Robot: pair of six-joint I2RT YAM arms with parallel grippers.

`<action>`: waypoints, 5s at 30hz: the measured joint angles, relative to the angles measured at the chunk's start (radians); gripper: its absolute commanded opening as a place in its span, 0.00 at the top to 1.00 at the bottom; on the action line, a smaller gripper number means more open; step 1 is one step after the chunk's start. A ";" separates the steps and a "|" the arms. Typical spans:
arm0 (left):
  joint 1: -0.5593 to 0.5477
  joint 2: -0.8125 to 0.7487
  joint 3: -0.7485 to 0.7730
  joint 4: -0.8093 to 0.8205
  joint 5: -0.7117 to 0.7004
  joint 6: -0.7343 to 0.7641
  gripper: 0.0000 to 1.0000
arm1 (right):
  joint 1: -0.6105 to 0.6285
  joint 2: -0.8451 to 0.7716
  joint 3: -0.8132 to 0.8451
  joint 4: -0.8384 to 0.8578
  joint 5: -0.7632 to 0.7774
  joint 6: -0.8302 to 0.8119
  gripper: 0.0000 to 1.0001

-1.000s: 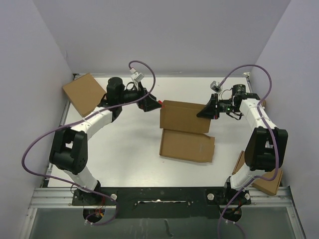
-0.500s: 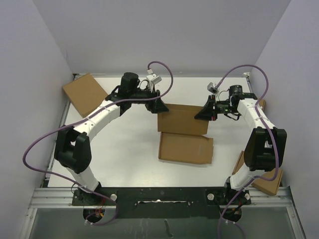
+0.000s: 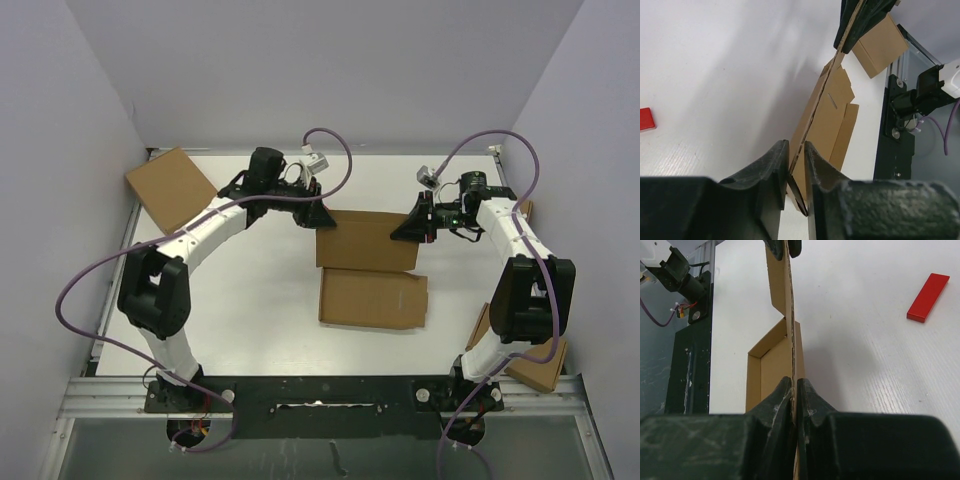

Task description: Fold the paper box

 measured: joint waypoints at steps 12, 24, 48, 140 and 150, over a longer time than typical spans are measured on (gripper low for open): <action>0.001 0.021 0.014 -0.007 0.040 0.013 1.00 | -0.002 0.000 0.000 -0.001 0.005 0.003 0.61; 0.009 -0.219 -0.402 0.167 -0.159 -0.026 1.00 | -0.093 -0.170 -0.125 0.199 0.077 0.178 0.18; 0.102 -0.503 -0.718 0.587 -0.198 -0.156 1.00 | -0.057 0.022 -0.281 0.394 0.401 0.337 0.18; 0.155 -0.512 -0.756 0.669 -0.208 -0.327 1.00 | 0.056 -0.219 -0.346 0.317 0.275 -0.137 0.59; 0.155 -0.546 -0.772 0.663 -0.211 -0.317 1.00 | -0.036 -0.231 -0.354 0.307 0.437 0.033 1.00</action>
